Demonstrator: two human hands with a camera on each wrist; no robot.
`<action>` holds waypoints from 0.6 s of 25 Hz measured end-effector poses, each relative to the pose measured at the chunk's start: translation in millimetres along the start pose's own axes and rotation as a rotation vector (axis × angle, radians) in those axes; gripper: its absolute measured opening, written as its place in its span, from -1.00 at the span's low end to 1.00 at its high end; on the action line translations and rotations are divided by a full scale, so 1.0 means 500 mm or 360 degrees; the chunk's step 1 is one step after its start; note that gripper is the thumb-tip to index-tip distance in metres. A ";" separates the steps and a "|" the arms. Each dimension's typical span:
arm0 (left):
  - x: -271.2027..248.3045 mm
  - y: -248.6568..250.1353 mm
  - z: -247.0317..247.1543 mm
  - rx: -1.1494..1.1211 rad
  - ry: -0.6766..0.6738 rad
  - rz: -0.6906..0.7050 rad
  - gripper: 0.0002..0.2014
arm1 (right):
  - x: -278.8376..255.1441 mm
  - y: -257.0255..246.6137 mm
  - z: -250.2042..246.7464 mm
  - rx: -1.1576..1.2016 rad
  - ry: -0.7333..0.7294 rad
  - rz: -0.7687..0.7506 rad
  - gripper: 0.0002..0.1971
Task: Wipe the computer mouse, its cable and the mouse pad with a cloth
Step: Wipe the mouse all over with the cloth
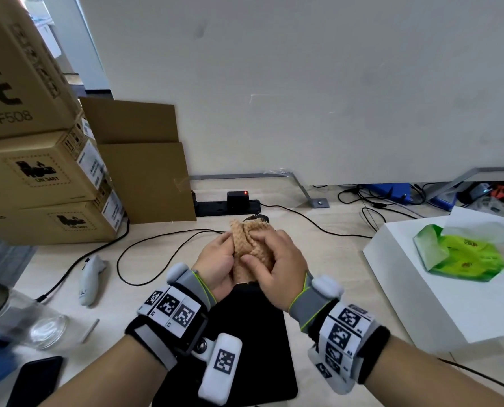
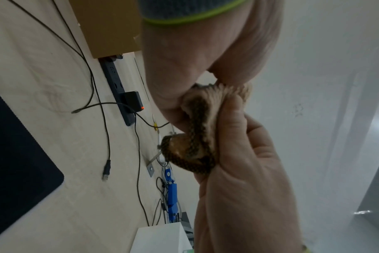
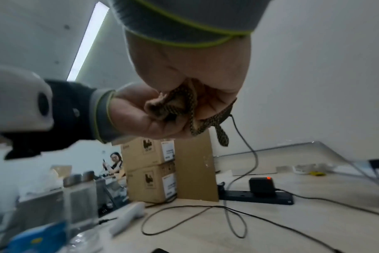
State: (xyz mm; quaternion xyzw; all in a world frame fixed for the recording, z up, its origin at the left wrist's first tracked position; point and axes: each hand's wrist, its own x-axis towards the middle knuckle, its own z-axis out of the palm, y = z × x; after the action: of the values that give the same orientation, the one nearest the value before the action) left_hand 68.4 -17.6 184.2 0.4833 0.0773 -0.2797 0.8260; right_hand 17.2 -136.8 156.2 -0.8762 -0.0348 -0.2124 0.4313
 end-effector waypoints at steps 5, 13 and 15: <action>-0.028 -0.004 -0.023 0.0242 -0.0152 -0.0138 -0.86 | 0.082 0.054 -0.046 0.0126 0.0211 0.0557 -0.94; -0.020 -0.004 -0.021 0.0460 -0.0197 -0.0017 -0.66 | 0.053 0.021 -0.021 -0.0115 0.0072 0.0264 -0.63; -0.022 -0.001 -0.026 0.0573 -0.0219 0.0005 -0.67 | 0.046 0.025 -0.023 -0.0092 0.0064 0.0147 -0.66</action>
State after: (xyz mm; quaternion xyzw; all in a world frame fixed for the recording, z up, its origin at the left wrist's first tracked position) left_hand 60.7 -2.4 181.3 0.6031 -0.0315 -0.3200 0.7300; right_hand 37.1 -156.2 162.5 -0.8844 0.0205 -0.2109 0.4158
